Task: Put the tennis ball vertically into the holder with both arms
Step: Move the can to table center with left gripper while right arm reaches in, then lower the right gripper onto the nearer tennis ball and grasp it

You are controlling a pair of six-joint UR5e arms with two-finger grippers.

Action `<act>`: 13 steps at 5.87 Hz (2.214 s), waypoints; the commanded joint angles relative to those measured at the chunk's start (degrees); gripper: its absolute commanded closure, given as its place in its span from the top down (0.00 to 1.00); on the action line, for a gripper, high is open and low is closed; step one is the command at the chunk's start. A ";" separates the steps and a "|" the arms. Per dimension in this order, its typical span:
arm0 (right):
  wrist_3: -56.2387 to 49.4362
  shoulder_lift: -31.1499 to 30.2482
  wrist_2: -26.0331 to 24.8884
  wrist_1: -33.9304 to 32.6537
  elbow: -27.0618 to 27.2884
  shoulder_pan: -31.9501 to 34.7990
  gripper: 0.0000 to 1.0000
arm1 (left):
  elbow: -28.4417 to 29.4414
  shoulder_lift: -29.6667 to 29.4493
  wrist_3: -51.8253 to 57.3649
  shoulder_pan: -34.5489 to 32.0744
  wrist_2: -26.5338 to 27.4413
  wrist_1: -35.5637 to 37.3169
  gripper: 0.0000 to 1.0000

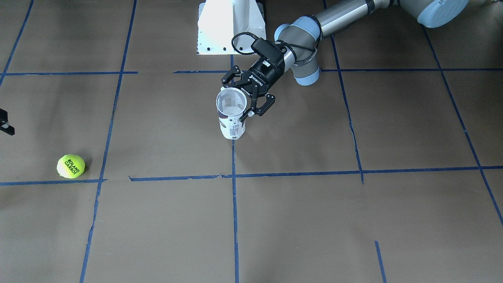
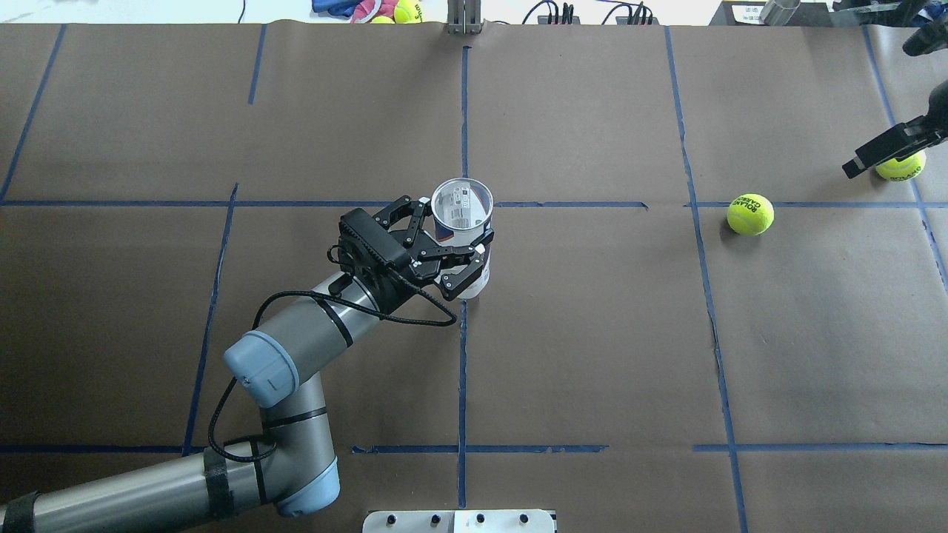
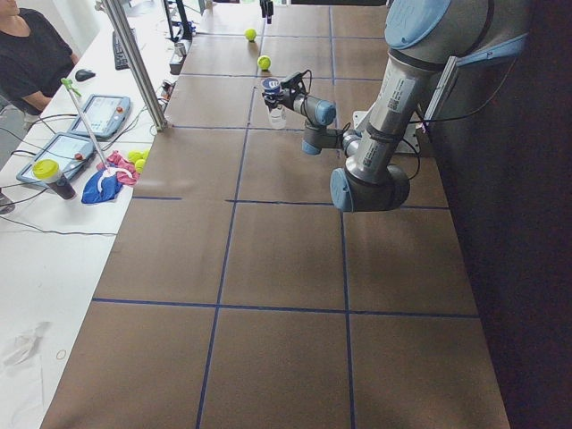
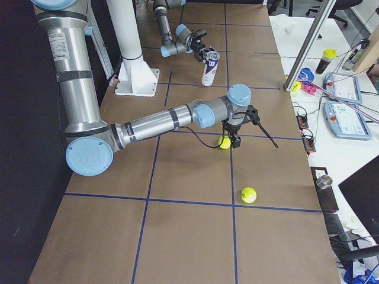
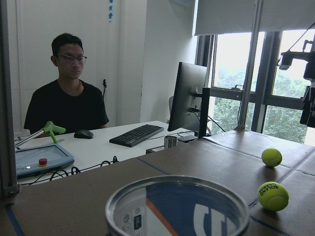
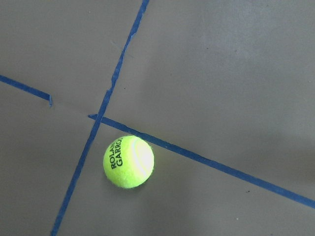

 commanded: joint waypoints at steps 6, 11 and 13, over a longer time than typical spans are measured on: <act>10.40 6.66 -7.49 3.78 -6.42 -8.30 0.99 | 1.08 1.42 0.20 1.63 1.60 -4.99 0.84; 10.40 6.66 -10.06 5.99 -10.20 -12.88 0.99 | 1.70 1.24 2.22 1.72 1.87 -5.88 0.85; 10.40 6.75 -11.98 6.51 -11.95 -15.69 0.99 | 1.70 1.33 2.14 1.72 1.87 -6.23 0.86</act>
